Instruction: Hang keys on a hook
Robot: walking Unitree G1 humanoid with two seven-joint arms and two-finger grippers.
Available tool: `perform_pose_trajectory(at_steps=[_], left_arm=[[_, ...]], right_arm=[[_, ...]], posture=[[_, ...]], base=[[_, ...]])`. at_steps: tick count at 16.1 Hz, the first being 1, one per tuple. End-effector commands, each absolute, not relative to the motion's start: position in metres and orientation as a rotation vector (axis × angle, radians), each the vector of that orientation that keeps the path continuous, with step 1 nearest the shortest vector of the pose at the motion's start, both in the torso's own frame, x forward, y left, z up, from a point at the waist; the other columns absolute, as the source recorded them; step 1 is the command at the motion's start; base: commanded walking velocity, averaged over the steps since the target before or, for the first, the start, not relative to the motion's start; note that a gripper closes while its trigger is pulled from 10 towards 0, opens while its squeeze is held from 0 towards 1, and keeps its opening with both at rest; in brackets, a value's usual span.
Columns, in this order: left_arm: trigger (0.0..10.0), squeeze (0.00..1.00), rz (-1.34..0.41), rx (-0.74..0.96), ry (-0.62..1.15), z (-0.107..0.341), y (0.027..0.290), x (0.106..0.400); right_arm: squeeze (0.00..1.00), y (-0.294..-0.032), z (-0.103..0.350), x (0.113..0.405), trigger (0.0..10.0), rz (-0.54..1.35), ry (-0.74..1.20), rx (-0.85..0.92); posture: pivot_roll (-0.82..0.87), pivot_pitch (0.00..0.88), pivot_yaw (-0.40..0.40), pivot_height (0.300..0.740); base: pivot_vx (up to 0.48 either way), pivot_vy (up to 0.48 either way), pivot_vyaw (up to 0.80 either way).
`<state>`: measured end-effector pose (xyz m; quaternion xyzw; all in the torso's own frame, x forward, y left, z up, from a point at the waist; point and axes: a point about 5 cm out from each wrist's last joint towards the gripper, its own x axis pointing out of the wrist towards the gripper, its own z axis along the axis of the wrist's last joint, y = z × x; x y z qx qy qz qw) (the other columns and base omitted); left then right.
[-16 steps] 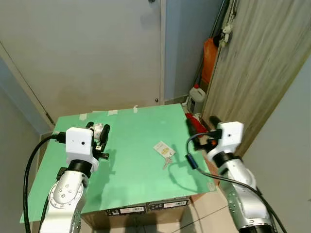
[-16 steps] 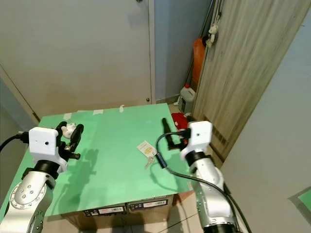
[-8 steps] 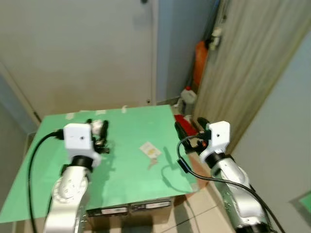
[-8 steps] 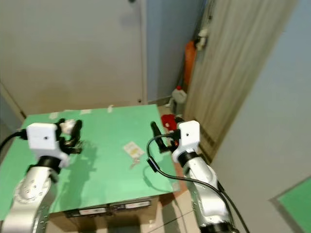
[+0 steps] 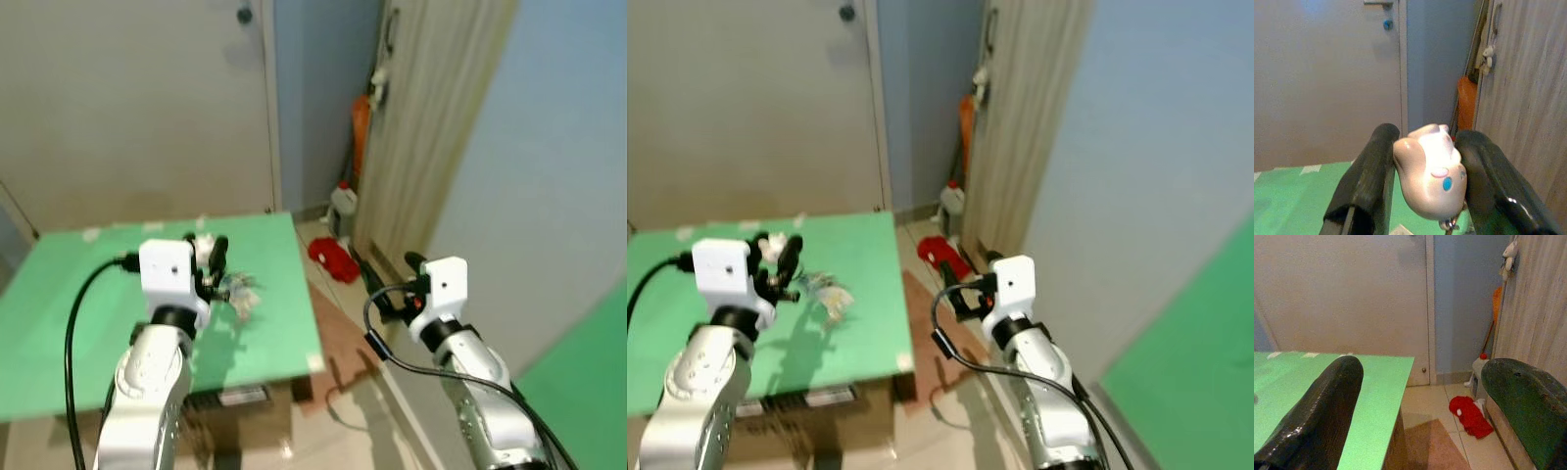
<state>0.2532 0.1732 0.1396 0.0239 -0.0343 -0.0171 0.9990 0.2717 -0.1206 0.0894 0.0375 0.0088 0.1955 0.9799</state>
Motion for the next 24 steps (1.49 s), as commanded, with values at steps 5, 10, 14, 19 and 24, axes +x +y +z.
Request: perform_pose_trajectory(at_steps=[5,10,14,19,24], left_arm=[[0.0,0.0,-0.064,0.057,-0.055,0.137,0.171,0.254],[0.0,0.0,-0.105,0.055,-0.042,0.133,0.166,0.254],[0.0,0.0,-0.128,0.06,-0.04,0.132,0.165,0.255],[0.0,0.0,-0.162,0.07,-0.022,0.128,0.161,0.254],[0.0,0.0,-0.216,0.099,-0.039,0.129,0.158,0.253]], right_arm=[[0.0,-0.118,0.088,0.272,10.0,0.405,0.034,0.06],[0.0,-0.119,0.086,0.272,10.0,0.408,0.046,0.051],[0.0,-0.119,0.086,0.272,10.0,0.412,0.05,0.055],[0.0,-0.12,0.085,0.272,10.0,0.408,0.055,0.053],[0.0,-0.122,0.084,0.27,10.0,0.402,0.063,0.058]], posture=[[0.01,0.0,0.021,0.74],[0.01,0.0,0.018,0.74],[0.01,0.0,0.017,0.74],[0.01,0.0,0.017,0.74],[0.0,0.0,0.017,0.74]], base=[[0.0,0.0,-0.74],[0.0,0.0,-0.66],[0.0,0.0,-0.61],[0.0,0.0,-0.6],[0.0,0.0,-0.59]])
